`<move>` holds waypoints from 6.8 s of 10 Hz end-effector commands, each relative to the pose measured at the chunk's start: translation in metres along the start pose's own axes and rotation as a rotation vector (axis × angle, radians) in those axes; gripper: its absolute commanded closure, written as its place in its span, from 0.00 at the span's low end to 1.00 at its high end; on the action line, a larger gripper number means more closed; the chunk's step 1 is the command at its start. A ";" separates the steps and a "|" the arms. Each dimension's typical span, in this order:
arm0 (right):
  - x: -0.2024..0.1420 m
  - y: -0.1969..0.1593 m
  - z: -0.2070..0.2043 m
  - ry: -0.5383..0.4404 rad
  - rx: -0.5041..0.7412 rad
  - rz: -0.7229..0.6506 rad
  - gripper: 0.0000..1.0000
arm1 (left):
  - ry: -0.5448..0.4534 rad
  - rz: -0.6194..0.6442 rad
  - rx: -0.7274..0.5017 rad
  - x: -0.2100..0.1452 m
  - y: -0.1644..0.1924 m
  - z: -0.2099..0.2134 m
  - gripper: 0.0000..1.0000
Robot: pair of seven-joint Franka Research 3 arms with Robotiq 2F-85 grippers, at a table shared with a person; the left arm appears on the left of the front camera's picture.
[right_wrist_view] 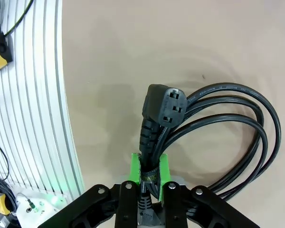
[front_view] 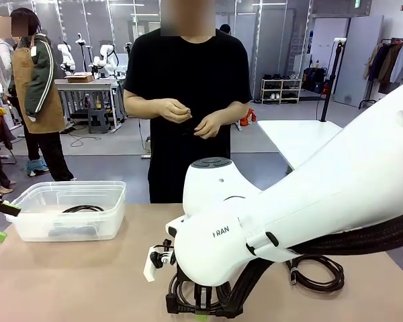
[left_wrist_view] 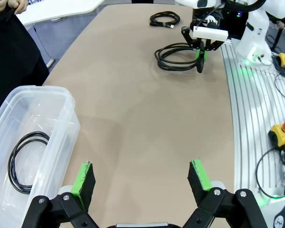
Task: Organize and store the cables.
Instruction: Place the Power Cable into the Organizing box.
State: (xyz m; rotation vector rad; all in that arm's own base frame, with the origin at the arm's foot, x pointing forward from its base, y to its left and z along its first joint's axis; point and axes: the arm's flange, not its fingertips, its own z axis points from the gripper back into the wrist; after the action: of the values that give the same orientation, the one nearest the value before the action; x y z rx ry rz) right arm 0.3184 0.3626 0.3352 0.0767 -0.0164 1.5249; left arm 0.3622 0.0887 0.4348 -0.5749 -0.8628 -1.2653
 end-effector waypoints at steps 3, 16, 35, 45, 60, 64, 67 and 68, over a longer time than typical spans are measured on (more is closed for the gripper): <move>-0.018 -0.012 0.013 -0.059 0.009 0.030 0.42 | 0.000 0.000 0.000 0.000 0.000 0.000 0.00; -0.376 0.047 0.142 -0.688 -0.032 -0.193 0.00 | 0.445 -0.115 -0.251 0.186 -0.048 -0.164 0.00; -0.542 0.084 0.103 -1.056 0.011 -0.179 0.00 | 0.647 -0.113 -0.188 0.207 -0.077 -0.309 0.00; -0.542 0.084 0.103 -1.056 0.011 -0.179 0.00 | 0.830 -0.069 -0.070 0.246 -0.160 -0.403 0.00; -0.542 0.084 0.103 -1.056 0.011 -0.179 0.00 | 0.999 -0.181 -0.076 0.214 -0.177 -0.492 0.54; -0.542 0.084 0.103 -1.056 0.011 -0.179 0.00 | 0.994 -0.173 -0.104 0.213 -0.177 -0.491 1.00; -0.542 0.084 0.103 -1.056 0.011 -0.179 0.00 | 0.979 -0.174 -0.114 0.220 -0.179 -0.482 1.00; -0.542 0.084 0.103 -1.056 0.011 -0.179 0.00 | 0.955 -0.194 -0.129 0.228 -0.178 -0.469 1.00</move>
State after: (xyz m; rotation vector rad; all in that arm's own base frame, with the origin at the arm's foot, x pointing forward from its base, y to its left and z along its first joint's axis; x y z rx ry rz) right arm 0.2119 -0.1789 0.4073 0.8582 -0.7957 1.1488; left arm 0.3188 -0.4561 0.3192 0.0807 -0.0363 -1.5476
